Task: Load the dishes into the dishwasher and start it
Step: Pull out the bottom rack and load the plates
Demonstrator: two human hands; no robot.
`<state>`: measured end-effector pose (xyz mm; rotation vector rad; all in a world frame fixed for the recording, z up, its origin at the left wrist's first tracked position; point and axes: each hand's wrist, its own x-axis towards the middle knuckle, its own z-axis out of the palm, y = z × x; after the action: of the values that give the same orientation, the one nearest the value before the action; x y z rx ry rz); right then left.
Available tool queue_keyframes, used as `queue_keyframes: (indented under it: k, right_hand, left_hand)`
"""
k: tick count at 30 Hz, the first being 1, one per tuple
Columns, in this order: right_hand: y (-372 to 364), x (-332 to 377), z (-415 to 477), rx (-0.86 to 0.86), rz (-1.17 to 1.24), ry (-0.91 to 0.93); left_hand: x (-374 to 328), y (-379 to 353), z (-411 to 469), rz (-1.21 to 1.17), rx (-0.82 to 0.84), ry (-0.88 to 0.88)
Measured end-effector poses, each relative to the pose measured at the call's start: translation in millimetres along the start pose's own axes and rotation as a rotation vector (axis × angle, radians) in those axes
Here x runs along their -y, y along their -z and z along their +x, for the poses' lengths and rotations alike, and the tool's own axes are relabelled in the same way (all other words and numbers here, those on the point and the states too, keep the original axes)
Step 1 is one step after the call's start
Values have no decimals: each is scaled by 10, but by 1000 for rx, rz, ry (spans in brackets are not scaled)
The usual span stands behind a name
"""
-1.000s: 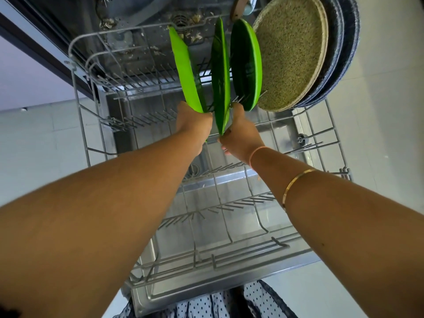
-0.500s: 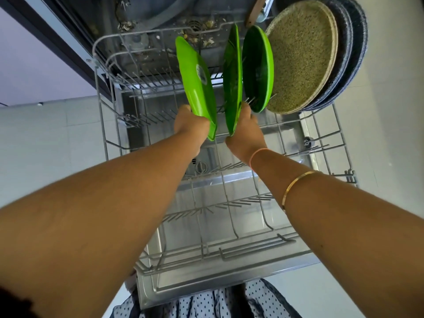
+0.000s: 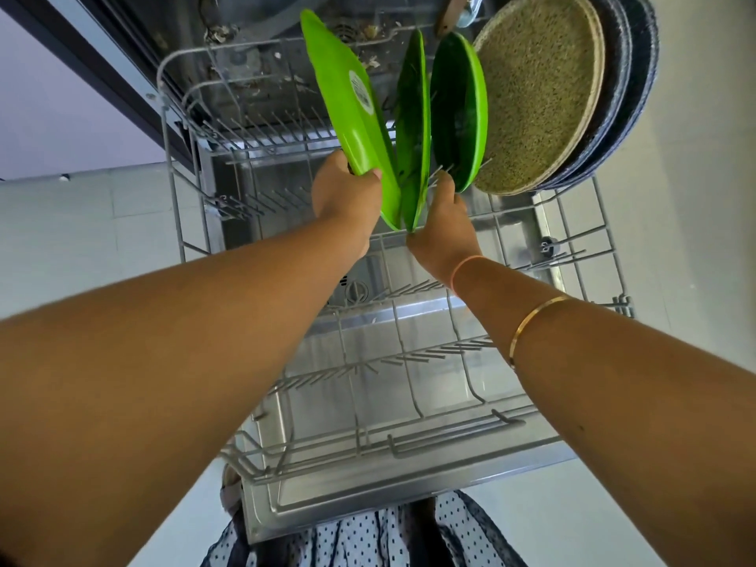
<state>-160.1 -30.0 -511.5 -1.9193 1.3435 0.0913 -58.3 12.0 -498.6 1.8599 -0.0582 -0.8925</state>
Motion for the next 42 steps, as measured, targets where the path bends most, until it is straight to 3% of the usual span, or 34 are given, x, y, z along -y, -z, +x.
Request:
queue_keyframes:
  k: [9,16,28,36,42]
  right_hand:
    - [63,-15,46,1,11,11]
    - [63,-68,45,29,18,8]
    - [90,-140,72,3,24,-17]
    - [2,-113,112,2,44,11]
    - [-18,-99,114,-3,40,47]
  left_hand:
    - [-19,-117,-91,-32,-26,-58]
    - [164,-21,-169,257,-3,-307]
    - [-21,-123,89,310,-4,-97]
    - [3,-400,326,422,134,85]
    - [129,-344,261,470,218,51]
